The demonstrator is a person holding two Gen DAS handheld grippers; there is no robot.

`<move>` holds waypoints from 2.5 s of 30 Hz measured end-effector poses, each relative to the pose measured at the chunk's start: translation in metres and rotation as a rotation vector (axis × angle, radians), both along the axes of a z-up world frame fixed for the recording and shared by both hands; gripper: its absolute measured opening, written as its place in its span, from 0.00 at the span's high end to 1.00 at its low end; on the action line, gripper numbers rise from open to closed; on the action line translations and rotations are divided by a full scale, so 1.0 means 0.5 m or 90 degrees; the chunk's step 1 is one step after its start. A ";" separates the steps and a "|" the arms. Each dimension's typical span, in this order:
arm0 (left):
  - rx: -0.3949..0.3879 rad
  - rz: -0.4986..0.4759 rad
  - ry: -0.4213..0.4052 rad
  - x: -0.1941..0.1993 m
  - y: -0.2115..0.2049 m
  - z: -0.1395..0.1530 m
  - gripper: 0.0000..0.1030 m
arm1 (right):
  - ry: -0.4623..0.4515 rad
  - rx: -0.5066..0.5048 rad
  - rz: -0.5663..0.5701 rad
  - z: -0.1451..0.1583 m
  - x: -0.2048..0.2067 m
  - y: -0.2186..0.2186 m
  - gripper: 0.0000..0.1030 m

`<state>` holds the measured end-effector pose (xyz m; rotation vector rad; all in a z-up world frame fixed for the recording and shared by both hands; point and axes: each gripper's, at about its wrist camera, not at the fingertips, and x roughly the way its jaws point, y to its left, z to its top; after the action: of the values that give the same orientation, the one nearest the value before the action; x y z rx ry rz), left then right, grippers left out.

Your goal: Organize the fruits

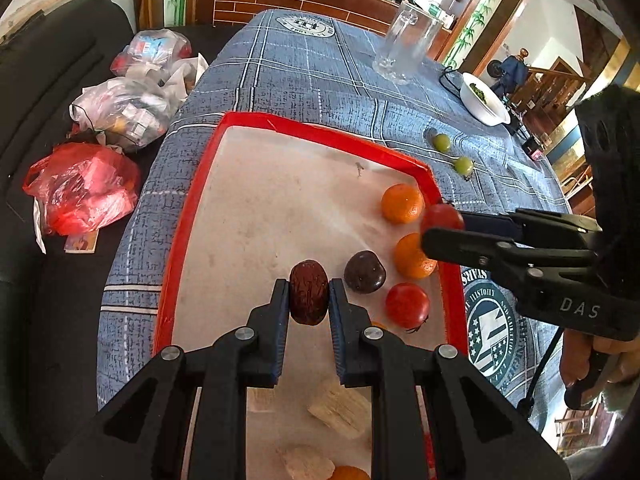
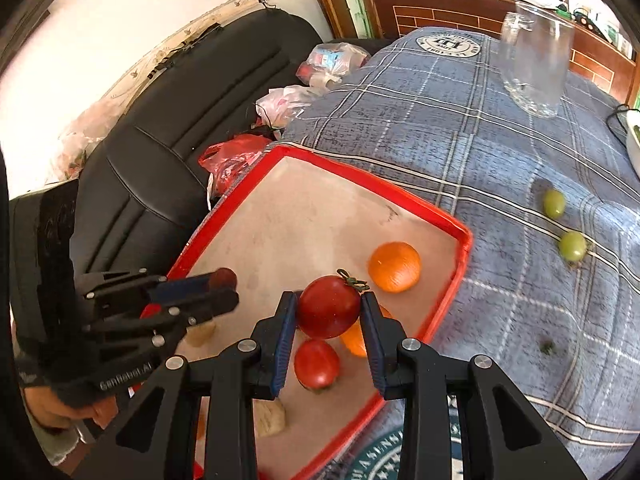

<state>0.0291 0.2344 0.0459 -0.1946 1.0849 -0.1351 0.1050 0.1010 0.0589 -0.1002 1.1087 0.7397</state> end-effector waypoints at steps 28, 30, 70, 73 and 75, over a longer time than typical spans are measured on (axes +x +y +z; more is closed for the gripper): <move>-0.021 -0.028 0.029 0.025 0.001 -0.049 0.84 | 0.028 -0.044 -0.014 -0.085 0.052 0.088 0.68; -0.024 -0.030 0.028 0.026 -0.001 -0.049 0.84 | 0.029 -0.046 -0.010 -0.086 0.051 0.087 0.67; -0.008 0.062 -0.038 -0.085 -0.038 0.048 0.17 | -0.028 0.053 -0.030 0.040 -0.132 -0.146 0.31; 0.003 0.076 -0.030 -0.104 -0.051 0.054 0.16 | -0.038 0.053 -0.025 0.044 -0.159 -0.164 0.29; 0.020 0.084 -0.029 -0.118 -0.062 0.057 0.16 | -0.044 0.051 -0.020 0.048 -0.174 -0.172 0.27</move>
<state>-0.0298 0.2031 0.0746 -0.2331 1.0248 -0.0036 0.0178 0.0150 0.0827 -0.0399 1.0123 0.7465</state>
